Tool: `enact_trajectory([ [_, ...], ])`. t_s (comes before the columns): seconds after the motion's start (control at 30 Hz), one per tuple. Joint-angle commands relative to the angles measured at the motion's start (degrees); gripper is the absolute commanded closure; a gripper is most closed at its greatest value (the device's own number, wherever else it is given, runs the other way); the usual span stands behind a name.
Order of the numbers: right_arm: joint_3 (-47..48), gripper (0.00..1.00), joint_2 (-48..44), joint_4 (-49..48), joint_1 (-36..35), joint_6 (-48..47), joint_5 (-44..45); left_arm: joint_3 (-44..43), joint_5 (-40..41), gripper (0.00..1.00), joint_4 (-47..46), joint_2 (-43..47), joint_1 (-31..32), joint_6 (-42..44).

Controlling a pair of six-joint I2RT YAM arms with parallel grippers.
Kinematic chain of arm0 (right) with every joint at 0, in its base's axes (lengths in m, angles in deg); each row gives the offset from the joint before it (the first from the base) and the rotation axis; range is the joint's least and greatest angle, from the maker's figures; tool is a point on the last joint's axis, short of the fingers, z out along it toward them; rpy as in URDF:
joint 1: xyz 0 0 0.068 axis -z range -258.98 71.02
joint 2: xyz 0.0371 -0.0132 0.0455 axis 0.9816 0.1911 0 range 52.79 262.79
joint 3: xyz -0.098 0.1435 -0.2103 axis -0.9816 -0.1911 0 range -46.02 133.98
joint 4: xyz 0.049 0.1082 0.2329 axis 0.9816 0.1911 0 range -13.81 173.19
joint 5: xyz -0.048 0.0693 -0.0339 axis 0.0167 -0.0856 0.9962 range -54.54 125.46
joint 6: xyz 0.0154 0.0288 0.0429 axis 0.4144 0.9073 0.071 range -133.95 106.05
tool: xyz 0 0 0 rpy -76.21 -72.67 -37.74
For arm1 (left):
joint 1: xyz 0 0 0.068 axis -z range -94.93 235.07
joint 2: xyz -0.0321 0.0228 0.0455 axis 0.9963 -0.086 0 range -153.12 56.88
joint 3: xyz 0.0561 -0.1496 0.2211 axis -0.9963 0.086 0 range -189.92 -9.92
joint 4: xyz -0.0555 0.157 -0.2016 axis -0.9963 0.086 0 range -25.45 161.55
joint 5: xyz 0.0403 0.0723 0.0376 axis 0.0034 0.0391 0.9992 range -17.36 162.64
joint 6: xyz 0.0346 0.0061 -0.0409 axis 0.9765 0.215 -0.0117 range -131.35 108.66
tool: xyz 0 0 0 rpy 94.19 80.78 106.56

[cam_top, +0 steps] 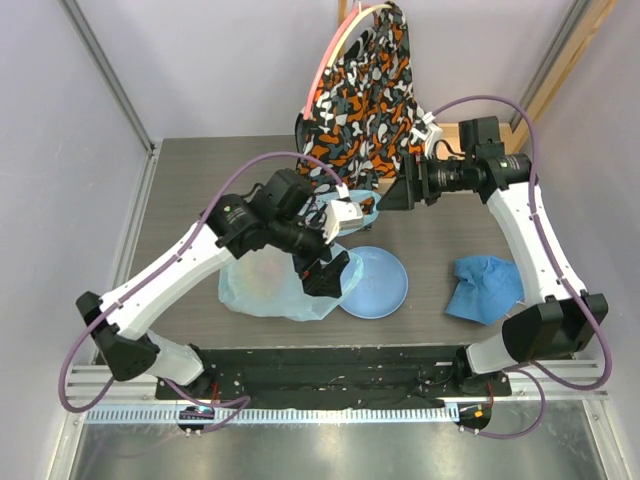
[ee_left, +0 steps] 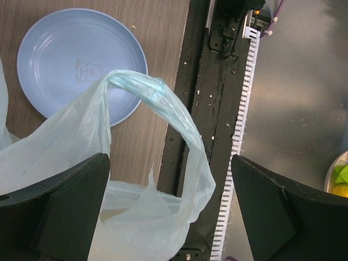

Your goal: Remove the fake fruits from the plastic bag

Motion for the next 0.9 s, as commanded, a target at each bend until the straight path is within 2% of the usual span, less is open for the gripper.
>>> enact_trajectory([
  [0.0,3.9,0.06,4.0,-3.3,-0.8,0.4,1.3,-3.3,-0.6,0.0,-2.7,-3.3,1.6,-0.5],
  [0.23,1.8,0.09,6.9,-4.6,-2.4,1.4,6.0,-6.0,5.1,0.01,-3.5,-9.1,5.9,-2.5],
  [0.37,-0.2,0.12,6.0,-4.0,-3.5,-1.7,5.6,-4.5,10.0,0.01,-2.5,-6.4,6.4,-2.0],
  [0.4,-0.1,0.13,6.2,-4.0,-4.4,-2.2,5.6,-3.6,10.8,0.04,-2.3,-5.7,6.9,-1.0],
  [0.5,1.8,0.22,7.7,-4.1,-6.1,-1.4,5.6,-2.1,15.0,0.1,-0.4,-3.2,8.7,2.9],
  [0.53,2.9,0.32,7.9,-4.1,-6.4,-1.3,5.1,-1.8,15.0,0.13,0.7,-2.9,8.9,3.4],
  [0.63,4.5,0.49,8.5,-6.5,-7.3,-0.2,5.5,-1.2,12.4,0.18,3.1,-2.5,10.5,5.0],
  [0.73,7.1,0.53,10.6,-7.3,-8.0,1.1,4.6,-0.7,11.7,0.27,3.9,-2.2,12.5,7.7],
  [0.87,7.0,0.57,10.6,-8.3,-8.1,1.7,4.3,0.8,12.5,0.23,3.6,-2.9,13.9,8.4],
])
